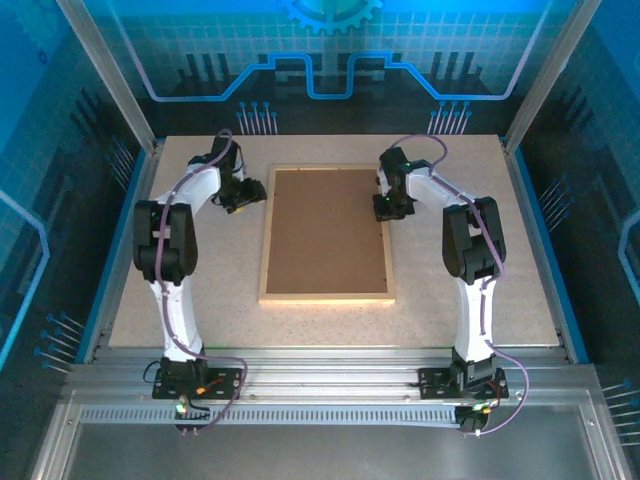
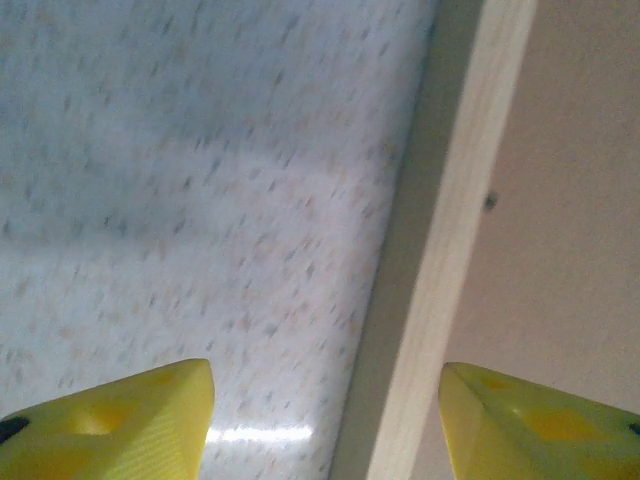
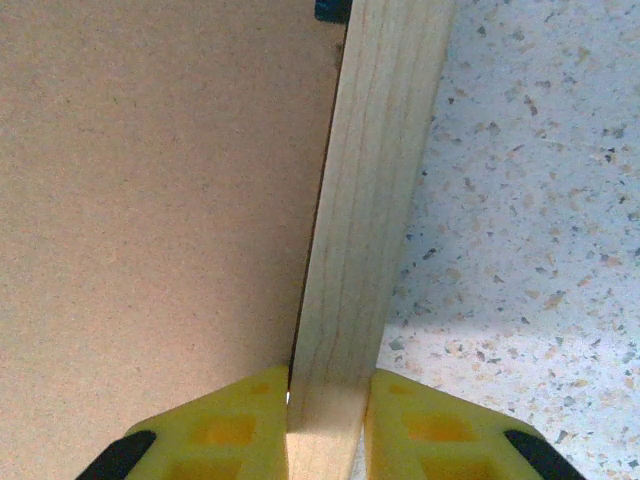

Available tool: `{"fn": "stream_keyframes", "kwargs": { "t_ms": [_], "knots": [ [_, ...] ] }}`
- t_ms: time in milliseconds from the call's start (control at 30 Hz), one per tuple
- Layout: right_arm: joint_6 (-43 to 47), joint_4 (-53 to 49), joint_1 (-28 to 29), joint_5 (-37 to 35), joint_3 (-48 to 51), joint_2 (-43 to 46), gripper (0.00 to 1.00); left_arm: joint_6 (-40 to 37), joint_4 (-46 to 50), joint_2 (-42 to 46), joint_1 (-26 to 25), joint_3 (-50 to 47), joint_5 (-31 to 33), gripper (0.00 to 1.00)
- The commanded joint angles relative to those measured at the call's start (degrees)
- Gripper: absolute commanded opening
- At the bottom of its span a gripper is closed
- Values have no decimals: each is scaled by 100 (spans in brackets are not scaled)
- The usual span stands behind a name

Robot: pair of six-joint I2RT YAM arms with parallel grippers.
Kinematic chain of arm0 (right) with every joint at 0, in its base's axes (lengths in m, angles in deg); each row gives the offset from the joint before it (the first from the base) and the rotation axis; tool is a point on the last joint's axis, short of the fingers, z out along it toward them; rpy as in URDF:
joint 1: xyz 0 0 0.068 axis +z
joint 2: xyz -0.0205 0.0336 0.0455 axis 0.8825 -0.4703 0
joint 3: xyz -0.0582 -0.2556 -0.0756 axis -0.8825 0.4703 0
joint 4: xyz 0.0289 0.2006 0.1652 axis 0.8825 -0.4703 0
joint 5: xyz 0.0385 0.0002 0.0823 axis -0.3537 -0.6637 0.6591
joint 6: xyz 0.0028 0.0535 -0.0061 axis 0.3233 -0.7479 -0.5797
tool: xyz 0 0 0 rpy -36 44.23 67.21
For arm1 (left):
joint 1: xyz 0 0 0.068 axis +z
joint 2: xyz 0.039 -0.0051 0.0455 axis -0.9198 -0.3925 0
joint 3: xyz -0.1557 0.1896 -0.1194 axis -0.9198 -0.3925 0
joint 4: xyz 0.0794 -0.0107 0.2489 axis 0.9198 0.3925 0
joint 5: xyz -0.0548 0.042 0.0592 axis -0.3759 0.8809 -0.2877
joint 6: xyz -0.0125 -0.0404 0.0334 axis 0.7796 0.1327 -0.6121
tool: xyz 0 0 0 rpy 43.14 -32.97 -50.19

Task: Put the photo into the frame

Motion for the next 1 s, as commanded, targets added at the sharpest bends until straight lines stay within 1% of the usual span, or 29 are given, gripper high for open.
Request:
{"fn": "stream_keyframes", "kwargs": {
  "t_ms": [0, 133, 200, 333, 567, 967],
  "knots": [
    [214, 63, 110, 210, -165, -108, 22, 114, -217, 697, -4, -580, 57, 61],
    [203, 54, 115, 211, -181, -135, 22, 191, -354, 1119, -12, -1336, -54, 61],
    [189, 63, 111, 219, -176, -149, 22, 219, -514, 1306, -26, -1715, -233, 60],
    [157, 78, 109, 254, -157, -160, 22, 182, -565, 1381, -137, -2044, -276, 61],
    [158, 72, 121, 272, -148, -143, 22, 96, -499, 1072, -404, -1870, -83, 61],
    [174, 107, 122, 291, -112, -135, 22, 140, -565, 819, -426, -1767, 146, 61]
  ]
}}
